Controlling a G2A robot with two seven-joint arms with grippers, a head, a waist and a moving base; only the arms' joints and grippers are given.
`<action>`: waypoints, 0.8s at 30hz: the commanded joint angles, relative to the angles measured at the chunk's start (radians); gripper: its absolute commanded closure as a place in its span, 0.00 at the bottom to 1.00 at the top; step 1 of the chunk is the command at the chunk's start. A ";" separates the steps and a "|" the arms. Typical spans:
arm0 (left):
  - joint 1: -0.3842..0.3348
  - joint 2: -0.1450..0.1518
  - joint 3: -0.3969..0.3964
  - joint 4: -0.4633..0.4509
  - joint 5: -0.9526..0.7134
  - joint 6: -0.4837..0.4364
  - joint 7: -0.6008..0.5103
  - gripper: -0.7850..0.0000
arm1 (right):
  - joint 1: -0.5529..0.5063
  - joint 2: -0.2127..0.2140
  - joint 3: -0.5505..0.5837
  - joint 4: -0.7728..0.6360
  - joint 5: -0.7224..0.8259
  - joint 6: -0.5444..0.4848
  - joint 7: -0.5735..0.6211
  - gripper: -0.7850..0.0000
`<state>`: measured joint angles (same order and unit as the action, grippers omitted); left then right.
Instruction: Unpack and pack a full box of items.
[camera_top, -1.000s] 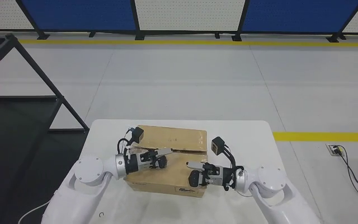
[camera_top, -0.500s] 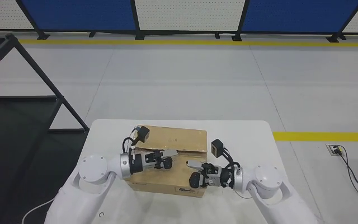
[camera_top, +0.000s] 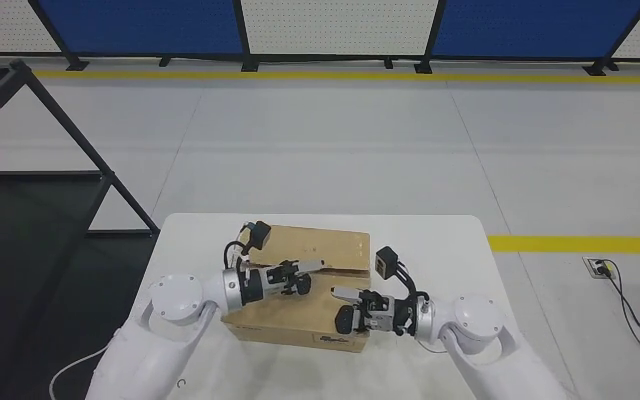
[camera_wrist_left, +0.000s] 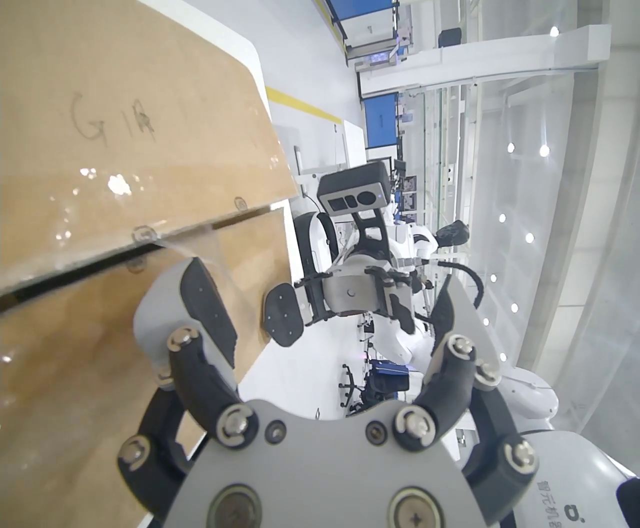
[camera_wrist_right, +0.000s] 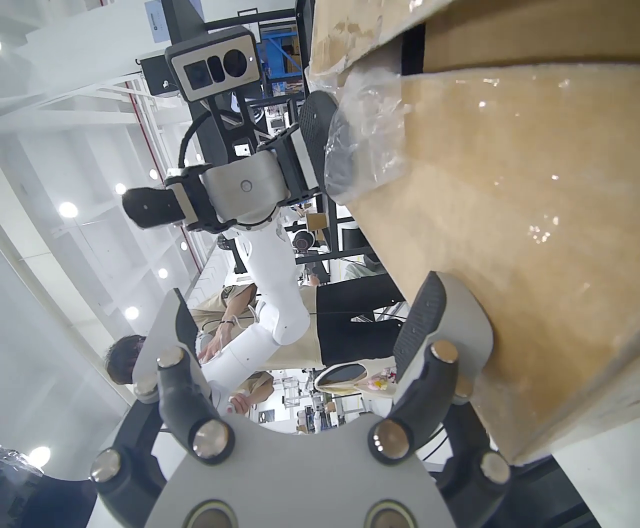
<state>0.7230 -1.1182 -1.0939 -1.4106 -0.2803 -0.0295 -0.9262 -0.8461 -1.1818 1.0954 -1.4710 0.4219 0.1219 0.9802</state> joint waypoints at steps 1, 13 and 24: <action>-0.010 -0.005 0.016 0.010 -0.002 0.003 0.010 0.00 | -0.008 0.002 0.007 -0.009 -0.001 -0.004 0.000 0.00; -0.041 -0.020 0.049 0.034 -0.034 -0.027 -0.023 0.00 | -0.067 0.021 0.061 -0.045 -0.019 0.031 -0.003 0.00; -0.043 -0.021 0.048 0.028 -0.045 -0.043 -0.060 0.00 | -0.083 0.029 0.071 -0.055 -0.012 0.040 0.026 0.00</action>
<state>0.6802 -1.1392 -1.0470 -1.3824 -0.3241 -0.0721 -0.9845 -0.9287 -1.1533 1.1661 -1.5257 0.4085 0.1630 1.0039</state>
